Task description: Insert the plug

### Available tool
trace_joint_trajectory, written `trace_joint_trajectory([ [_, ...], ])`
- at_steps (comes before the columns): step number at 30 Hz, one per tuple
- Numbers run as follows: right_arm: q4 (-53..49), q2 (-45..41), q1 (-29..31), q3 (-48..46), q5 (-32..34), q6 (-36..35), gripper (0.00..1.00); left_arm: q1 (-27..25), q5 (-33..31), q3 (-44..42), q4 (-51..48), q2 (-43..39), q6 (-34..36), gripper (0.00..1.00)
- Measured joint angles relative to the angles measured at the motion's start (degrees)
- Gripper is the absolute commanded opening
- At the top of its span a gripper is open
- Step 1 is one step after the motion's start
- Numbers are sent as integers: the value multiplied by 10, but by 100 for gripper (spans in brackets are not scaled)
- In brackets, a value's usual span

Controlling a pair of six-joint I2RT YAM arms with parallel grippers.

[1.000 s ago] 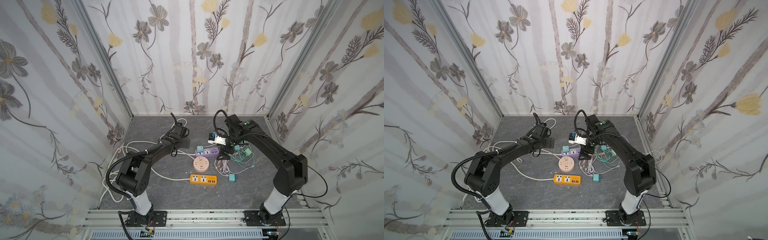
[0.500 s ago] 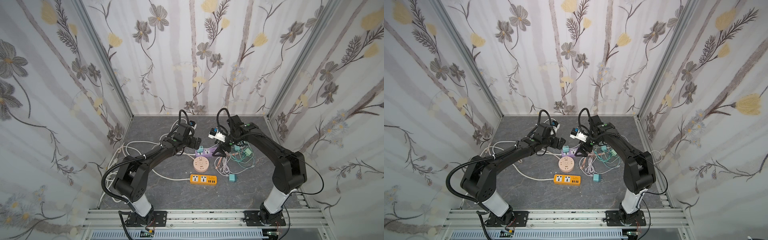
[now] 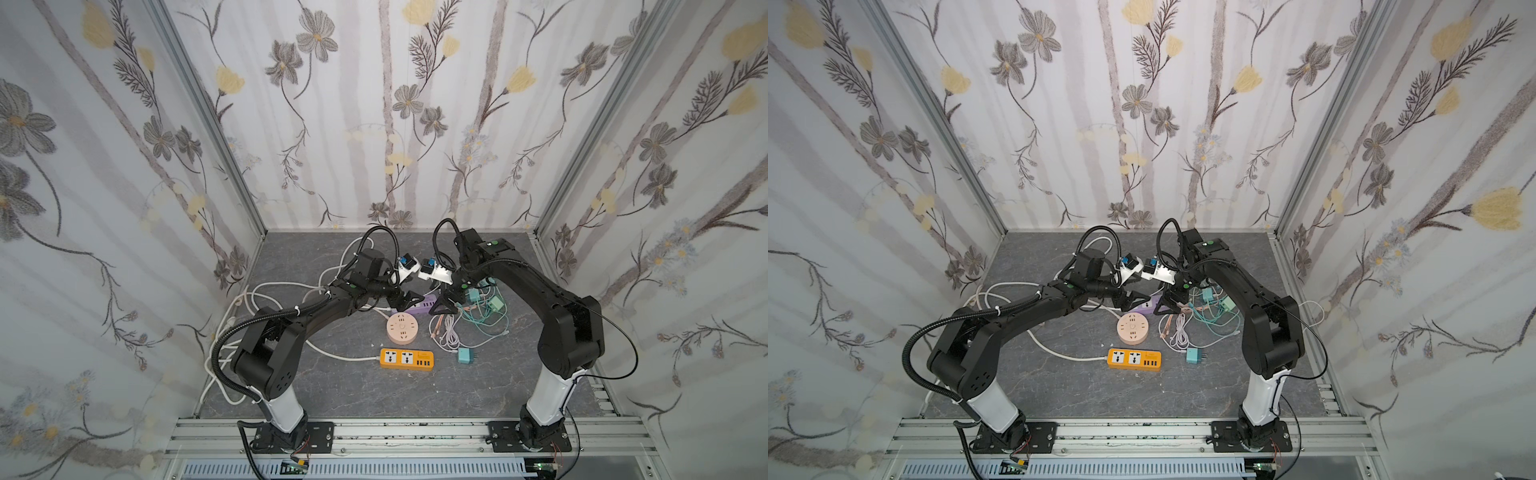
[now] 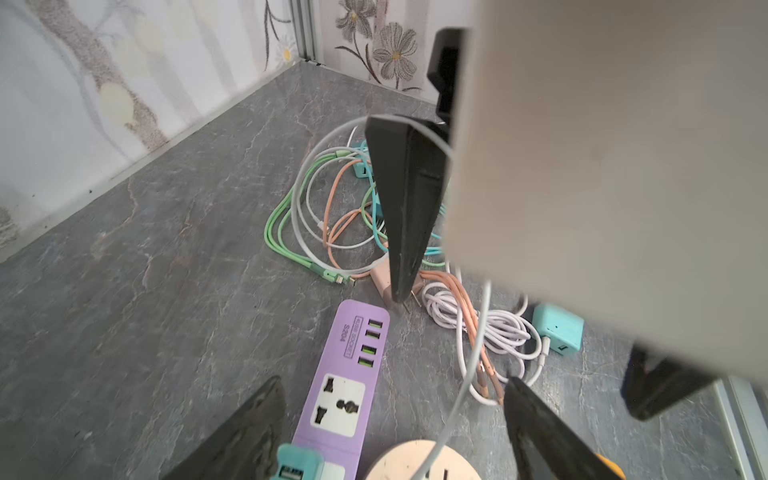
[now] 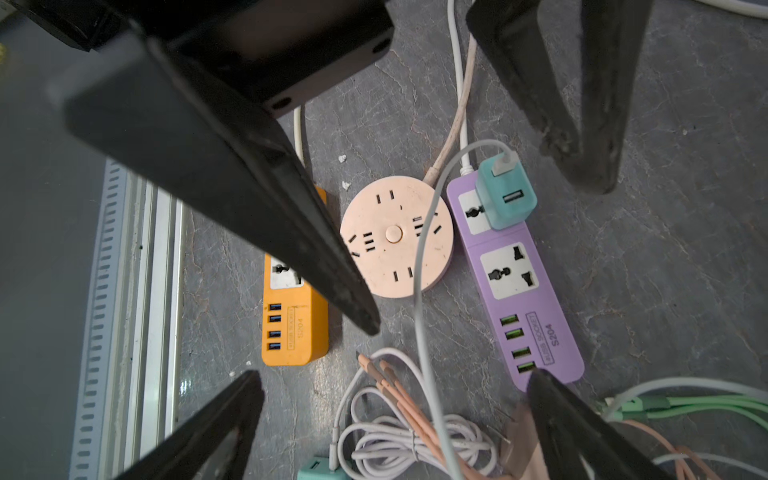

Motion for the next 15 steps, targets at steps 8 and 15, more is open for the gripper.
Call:
trace_joint_trajectory([
  [8,-17,-8,-7,0,18,14,99,-3,21,-5,94,40,-10,43],
  [15,-3,-33,-14,-23,-14,1,99,-7,-43,-63,214,46,-39,14],
])
